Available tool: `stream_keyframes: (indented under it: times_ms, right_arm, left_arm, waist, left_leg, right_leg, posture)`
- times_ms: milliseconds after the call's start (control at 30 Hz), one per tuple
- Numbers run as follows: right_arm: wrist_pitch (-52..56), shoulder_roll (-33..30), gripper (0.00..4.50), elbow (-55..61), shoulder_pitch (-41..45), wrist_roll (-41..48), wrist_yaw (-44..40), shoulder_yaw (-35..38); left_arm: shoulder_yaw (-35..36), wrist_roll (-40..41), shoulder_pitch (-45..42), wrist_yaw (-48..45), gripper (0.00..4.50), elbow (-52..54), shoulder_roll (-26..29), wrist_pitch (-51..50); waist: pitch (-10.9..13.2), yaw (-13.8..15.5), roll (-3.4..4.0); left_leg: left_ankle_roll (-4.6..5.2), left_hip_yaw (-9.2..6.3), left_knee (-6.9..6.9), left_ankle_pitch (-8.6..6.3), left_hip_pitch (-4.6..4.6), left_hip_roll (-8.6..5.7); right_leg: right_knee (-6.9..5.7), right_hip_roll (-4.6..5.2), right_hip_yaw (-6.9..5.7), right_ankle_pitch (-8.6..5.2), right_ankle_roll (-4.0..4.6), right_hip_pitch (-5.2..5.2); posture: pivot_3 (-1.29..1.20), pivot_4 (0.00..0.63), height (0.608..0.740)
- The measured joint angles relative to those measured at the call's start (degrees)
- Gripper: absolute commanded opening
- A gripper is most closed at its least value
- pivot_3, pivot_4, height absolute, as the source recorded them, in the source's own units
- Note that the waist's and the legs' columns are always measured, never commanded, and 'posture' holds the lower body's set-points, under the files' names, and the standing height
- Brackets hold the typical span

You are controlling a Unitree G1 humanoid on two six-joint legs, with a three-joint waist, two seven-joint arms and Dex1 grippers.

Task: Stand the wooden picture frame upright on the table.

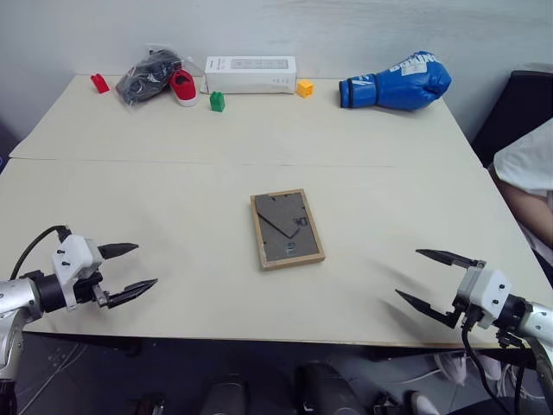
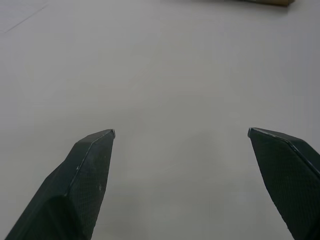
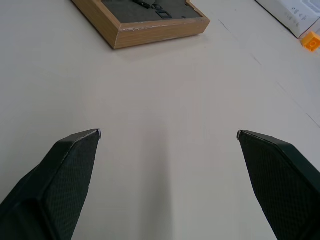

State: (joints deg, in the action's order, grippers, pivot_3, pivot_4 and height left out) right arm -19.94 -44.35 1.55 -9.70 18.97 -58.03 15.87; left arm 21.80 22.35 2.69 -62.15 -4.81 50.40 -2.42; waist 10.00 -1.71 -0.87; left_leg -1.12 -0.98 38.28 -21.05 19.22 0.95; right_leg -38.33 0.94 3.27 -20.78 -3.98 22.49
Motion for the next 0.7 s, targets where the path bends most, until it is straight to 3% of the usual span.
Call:
stream_keyframes:
  times_ms: [100, 200, 333, 467, 500, 600, 700]
  right_arm:
    - [1.72, 0.33, 3.88, 0.3, 2.01, 0.2, 0.04, -1.4]
    - [5.57, 1.98, 2.89, 1.08, 7.88, -0.26, 1.09, -5.68]
    - [8.61, 3.85, 1.54, 0.13, 16.36, -6.48, 5.24, -11.04]
    - [8.2, 8.73, 0.19, -9.88, 26.78, -16.07, 10.53, -18.09]
    - [7.6, 9.63, 0.0, -11.26, 28.0, -17.59, 11.25, -19.52]
    - [7.79, 11.66, 0.0, -14.63, 29.8, -19.82, 12.9, -21.5]
    - [8.77, 13.33, 0.0, -15.5, 31.83, -20.12, 12.99, -22.6]
  left_arm:
    - [-1.36, 0.25, -1.35, 0.08, 3.89, 1.46, -0.21, -2.12]
    - [-5.41, -0.82, -6.99, 3.26, 2.97, 3.98, -2.5, -4.41]
    - [-13.29, -4.68, -15.28, 10.37, 1.76, 6.3, -8.08, -9.63]
    - [-22.71, -11.23, -24.73, 19.59, 0.53, 3.61, -18.09, -16.6]
    - [-24.3, -12.1, -25.63, 20.75, 0.26, 3.25, -19.67, -17.28]
    - [-27.41, -13.62, -26.88, 22.53, 0.26, 2.11, -22.32, -20.3]
    - [-28.92, -14.78, -28.27, 23.61, 0.26, 2.16, -23.07, -22.52]
  waist:
    - [0.0, -0.04, 0.0]
    - [0.01, 0.0, 0.01]
    - [0.02, 0.1, 0.05]
    - [0.01, 0.12, 0.04]
    - [0.01, 0.12, 0.04]
    - [-0.02, -0.12, 0.0]
    - [-0.02, -0.2, 0.0]
  left_leg:
    - [-0.02, 0.0, 0.01, 0.01, 0.0, 0.0]
    - [-0.04, -0.01, 0.12, 0.05, 0.01, -0.01]
    - [-0.1, -0.01, 0.21, 0.08, 0.14, -0.04]
    - [-0.21, -0.01, 0.76, 0.14, 0.49, -0.04]
    - [-0.25, -0.01, 0.81, 0.16, 0.6, -0.04]
    - [-0.44, 0.07, 1.0, 0.27, 1.32, -0.04]
    - [-0.53, 0.07, 1.07, 0.32, 1.29, -0.01]
  right_leg:
    - [-0.03, 0.0, 0.0, 0.0, 0.0, 0.0]
    - [-0.15, 0.0, 0.0, 0.0, 0.0, 0.02]
    - [-0.19, -0.04, 0.0, 0.01, -0.02, 0.13]
    - [-0.32, -0.05, -0.01, 0.02, -0.05, 0.28]
    - [-0.34, -0.05, -0.01, 0.04, -0.08, 0.39]
    - [-0.86, -0.06, 0.07, 0.05, -0.1, 1.27]
    - [-0.81, -0.08, 0.06, 0.05, -0.1, 1.31]
  posture:
    - [0.0, 0.15, 0.74]
    - [0.0, 0.15, 0.74]
    - [0.0, 0.15, 0.74]
    - [0.0, 0.15, 0.74]
    - [0.0, 0.15, 0.74]
    - [0.0, 0.15, 0.74]
    - [0.0, 0.15, 0.74]
